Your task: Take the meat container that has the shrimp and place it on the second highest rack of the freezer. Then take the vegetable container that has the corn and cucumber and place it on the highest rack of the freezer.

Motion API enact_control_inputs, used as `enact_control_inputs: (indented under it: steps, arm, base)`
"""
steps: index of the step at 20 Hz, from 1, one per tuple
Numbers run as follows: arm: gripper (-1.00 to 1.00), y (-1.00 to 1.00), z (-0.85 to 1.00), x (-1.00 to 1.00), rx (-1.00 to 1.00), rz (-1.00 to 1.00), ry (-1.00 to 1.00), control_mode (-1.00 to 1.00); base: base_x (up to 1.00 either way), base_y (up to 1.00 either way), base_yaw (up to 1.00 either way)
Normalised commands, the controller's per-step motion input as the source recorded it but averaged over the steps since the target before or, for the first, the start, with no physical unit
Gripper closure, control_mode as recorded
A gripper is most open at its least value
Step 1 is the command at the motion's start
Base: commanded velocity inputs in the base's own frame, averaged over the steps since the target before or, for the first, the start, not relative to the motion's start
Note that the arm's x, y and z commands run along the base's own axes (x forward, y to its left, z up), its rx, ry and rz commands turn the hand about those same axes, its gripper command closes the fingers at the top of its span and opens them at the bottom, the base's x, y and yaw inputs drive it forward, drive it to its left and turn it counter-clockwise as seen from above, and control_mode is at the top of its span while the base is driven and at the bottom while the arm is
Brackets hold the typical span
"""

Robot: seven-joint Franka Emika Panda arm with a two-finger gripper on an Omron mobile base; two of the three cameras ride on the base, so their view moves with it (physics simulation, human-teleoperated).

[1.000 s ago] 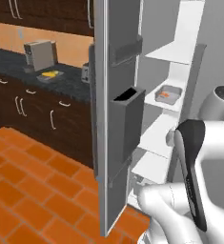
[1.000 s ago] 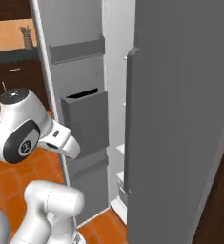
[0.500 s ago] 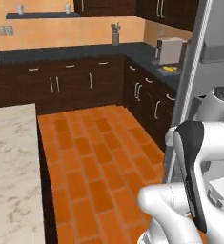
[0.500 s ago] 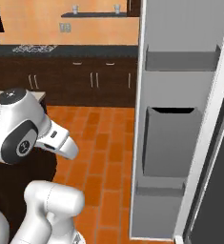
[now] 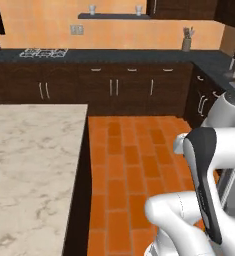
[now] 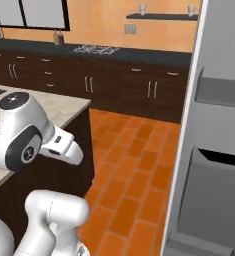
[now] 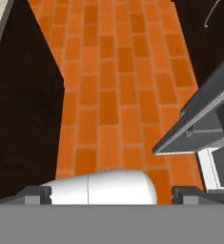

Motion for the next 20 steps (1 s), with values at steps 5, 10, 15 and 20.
enact_control_inputs:
  steps: [5,10,15,20]
  arm:
    - [-1.0,0.0,0.0,0.0,0.0,0.0,0.0,1.0]
    - [-1.0,0.0,0.0,0.0,0.0,0.0,0.0,1.0]
    - [-1.0,0.0,0.0,0.0,0.0,0.0,0.0,1.0]
    - [-1.0,0.0,0.0,0.0,0.0,0.0,0.0,1.0]
  base:
    - [1.0,0.0,0.06]
    - [1.0,0.0,0.0]
    - [1.0,0.0,0.0]
    - [1.0,-0.02,0.0]
